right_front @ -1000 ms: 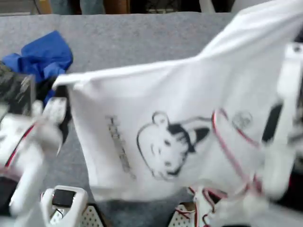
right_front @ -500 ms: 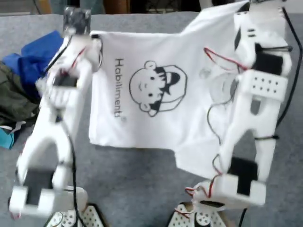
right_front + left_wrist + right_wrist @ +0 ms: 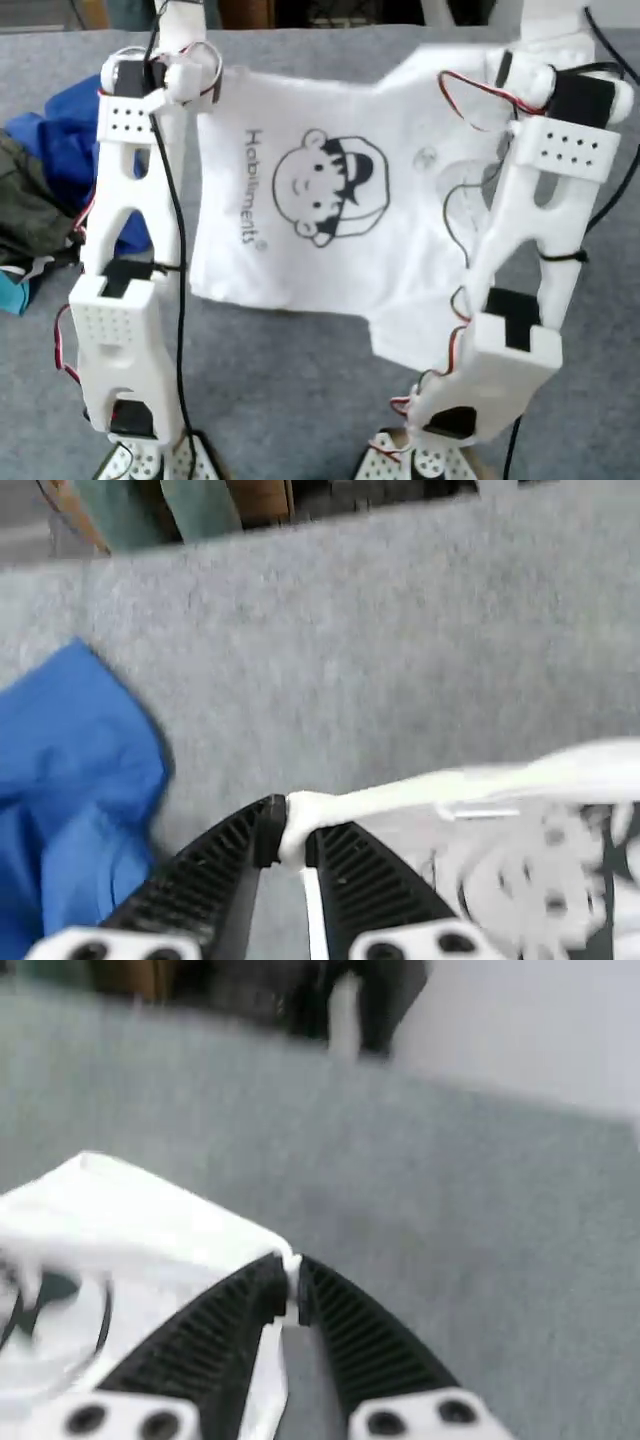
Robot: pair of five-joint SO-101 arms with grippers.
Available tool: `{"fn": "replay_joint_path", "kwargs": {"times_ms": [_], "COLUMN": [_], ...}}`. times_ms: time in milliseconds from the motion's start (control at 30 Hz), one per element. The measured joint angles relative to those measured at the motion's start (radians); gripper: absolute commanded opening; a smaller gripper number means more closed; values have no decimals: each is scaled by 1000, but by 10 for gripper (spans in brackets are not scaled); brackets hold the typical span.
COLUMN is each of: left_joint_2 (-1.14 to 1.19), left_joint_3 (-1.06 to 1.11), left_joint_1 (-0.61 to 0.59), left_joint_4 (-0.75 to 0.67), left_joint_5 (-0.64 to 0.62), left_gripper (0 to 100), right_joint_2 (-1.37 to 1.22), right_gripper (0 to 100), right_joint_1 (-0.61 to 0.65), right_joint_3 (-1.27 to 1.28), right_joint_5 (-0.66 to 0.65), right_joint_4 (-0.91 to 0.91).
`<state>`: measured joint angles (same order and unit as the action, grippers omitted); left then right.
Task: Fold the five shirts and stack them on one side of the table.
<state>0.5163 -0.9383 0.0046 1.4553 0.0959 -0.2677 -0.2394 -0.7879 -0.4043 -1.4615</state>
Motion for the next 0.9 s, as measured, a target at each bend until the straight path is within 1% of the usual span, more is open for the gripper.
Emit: {"fn": "replay_joint_path", "kwargs": {"times_ms": [67,133,233,333,433,567,700,800,900], "left_joint_2": [18,46,89,103,103,58,-83,-229,-359], "left_joint_3": [-18,-15,81,239,391,621,918,1140,1306], "left_joint_1": [0,2,23,61,81,81,81,72,57], "left_joint_4": [133,233,276,281,239,123,-52,-172,-241], "left_joint_5": [0,2,46,78,84,95,130,158,183], "left_gripper": [29,29,29,29,29,29,29,29,29], "right_joint_2": [-2,-2,-2,0,37,172,379,549,667], "right_gripper": [14,14,14,14,14,14,14,14,14], "right_joint_1": [0,0,0,0,-28,-98,-141,-173,-229], "right_joint_3": [0,0,3,72,216,502,891,1183,1387], "right_joint_5": [-26,-64,-130,-184,-212,-276,-353,-370,-376], "right_joint_4": [-101,-175,-262,-282,-265,-153,37,167,230]}}
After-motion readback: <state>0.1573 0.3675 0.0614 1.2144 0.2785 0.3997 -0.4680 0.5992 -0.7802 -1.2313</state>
